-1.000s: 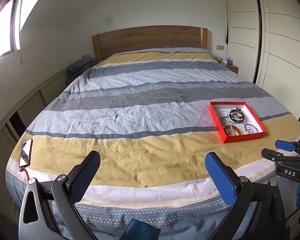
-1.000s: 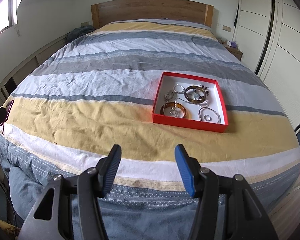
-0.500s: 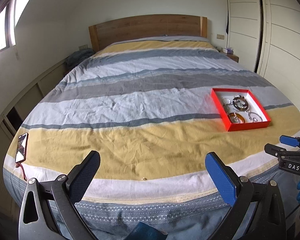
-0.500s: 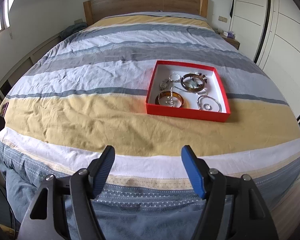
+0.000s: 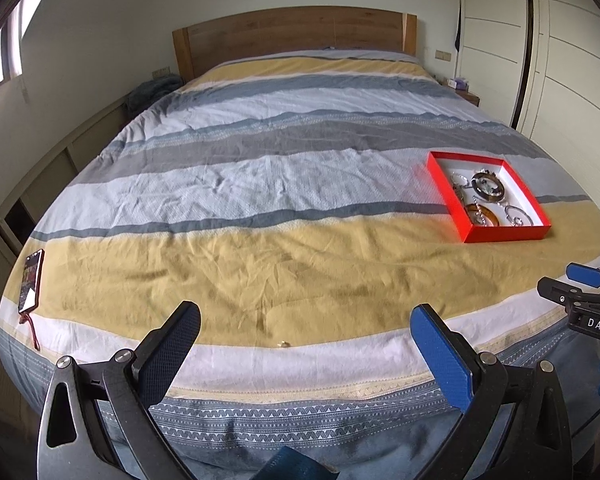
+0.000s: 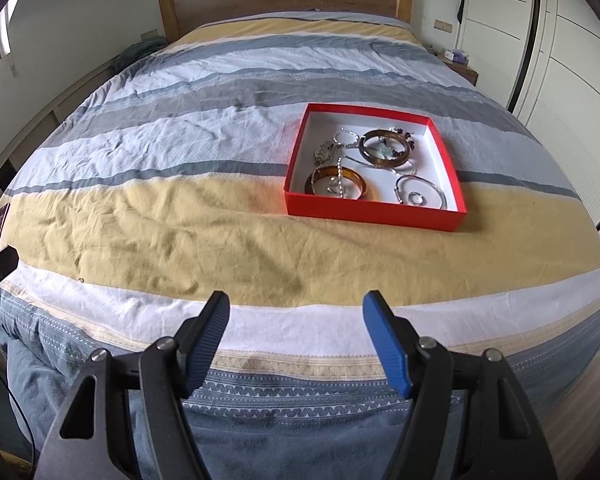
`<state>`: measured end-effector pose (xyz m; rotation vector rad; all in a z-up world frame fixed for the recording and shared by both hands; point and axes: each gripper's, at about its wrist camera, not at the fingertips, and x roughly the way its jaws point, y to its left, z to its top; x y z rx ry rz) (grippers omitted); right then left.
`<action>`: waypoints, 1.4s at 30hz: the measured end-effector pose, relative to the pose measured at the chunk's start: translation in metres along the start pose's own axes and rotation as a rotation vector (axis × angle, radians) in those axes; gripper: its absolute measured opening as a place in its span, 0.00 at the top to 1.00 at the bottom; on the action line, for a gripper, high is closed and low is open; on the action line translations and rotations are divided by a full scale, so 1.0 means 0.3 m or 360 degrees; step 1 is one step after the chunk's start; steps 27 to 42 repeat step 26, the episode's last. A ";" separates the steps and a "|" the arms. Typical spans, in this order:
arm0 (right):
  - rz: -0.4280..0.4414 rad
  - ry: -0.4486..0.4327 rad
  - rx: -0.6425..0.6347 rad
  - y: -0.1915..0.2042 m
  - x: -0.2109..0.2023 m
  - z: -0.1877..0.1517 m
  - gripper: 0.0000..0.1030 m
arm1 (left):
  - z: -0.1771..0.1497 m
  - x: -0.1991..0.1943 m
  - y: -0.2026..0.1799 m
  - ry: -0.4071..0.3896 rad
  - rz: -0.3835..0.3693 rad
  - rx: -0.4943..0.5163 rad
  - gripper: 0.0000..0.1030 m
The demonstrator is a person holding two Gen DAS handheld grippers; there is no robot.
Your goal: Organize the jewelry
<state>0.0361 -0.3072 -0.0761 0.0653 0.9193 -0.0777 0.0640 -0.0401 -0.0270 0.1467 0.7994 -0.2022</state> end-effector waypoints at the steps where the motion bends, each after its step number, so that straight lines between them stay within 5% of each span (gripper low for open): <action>1: -0.0002 0.0003 0.0000 0.000 0.003 -0.001 0.34 | -0.002 0.006 0.001 0.0006 -0.0001 -0.0001 0.00; 42: -0.0007 0.0036 -0.0004 0.011 0.036 -0.007 0.34 | -0.025 0.067 0.037 0.0101 -0.0040 -0.0043 0.00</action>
